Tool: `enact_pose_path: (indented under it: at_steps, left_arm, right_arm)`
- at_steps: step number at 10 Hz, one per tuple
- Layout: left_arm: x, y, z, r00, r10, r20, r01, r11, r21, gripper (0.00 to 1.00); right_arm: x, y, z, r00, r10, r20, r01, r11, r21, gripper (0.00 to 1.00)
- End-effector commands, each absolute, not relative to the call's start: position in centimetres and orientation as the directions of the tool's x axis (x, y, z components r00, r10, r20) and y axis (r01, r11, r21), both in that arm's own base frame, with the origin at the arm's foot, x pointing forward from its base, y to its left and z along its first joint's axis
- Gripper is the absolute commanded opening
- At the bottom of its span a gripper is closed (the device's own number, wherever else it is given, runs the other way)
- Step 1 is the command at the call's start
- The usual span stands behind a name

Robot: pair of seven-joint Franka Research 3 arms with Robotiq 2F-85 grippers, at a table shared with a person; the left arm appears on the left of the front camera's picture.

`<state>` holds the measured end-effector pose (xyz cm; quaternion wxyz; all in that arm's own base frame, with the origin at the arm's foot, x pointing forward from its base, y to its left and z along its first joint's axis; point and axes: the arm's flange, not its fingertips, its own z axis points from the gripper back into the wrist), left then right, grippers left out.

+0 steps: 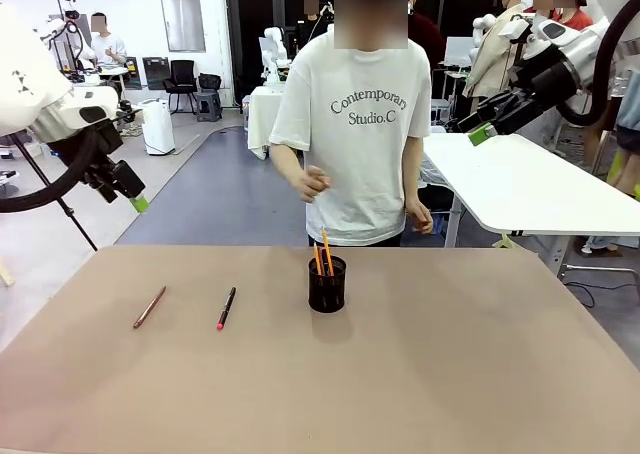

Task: Place the pens into the pen holder.
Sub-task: Pick up a writing instrument from the table and place it into the Pen holder.

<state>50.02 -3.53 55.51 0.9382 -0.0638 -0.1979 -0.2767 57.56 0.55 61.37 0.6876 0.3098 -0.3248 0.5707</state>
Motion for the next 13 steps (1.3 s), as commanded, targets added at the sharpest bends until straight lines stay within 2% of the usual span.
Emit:
enact_pose_path:
  at_steps: [1, 2, 5, 7, 10, 13]
  left_arm:
    - [50.0, -3.5, 55.6, 0.765, -0.496, 0.411, 0.547, 0.837, -0.008, 1.0]
    - [51.4, -4.7, 53.8, 0.889, -0.37, 0.27, 0.38, 0.925, 0.015, 1.0]
    - [54.3, -6.8, 47.8, 0.955, -0.27, 0.124, 0.265, 0.963, 0.058, 1.0]
    - [57.1, -9.8, 43.9, 0.976, -0.196, 0.091, 0.194, 0.98, 0.034, 1.0]
    - [60.9, -14.6, 40.7, 0.98, -0.19, 0.056, 0.184, 0.978, 0.095, 1.0]
    - [62.2, -18.0, 39.0, 0.989, -0.143, 0.041, 0.143, 0.99, 0.01, 1.0]
  right_arm:
    - [57.6, 0.5, 61.7, 0.133, 0.585, 0.8, -0.987, 0.15, 0.054, 1.0]
    - [57.6, 0.5, 61.7, 0.133, 0.585, 0.8, -0.987, 0.15, 0.054, 1.0]
    - [57.6, 0.5, 61.7, 0.133, 0.585, 0.8, -0.987, 0.15, 0.054, 1.0]
    - [57.6, 0.5, 61.7, 0.133, 0.585, 0.8, -0.987, 0.15, 0.054, 1.0]
    - [57.6, 0.5, 61.7, 0.133, 0.585, 0.8, -0.987, 0.15, 0.054, 1.0]
    - [57.6, 0.5, 61.7, 0.133, 0.585, 0.8, -0.987, 0.15, 0.054, 1.0]
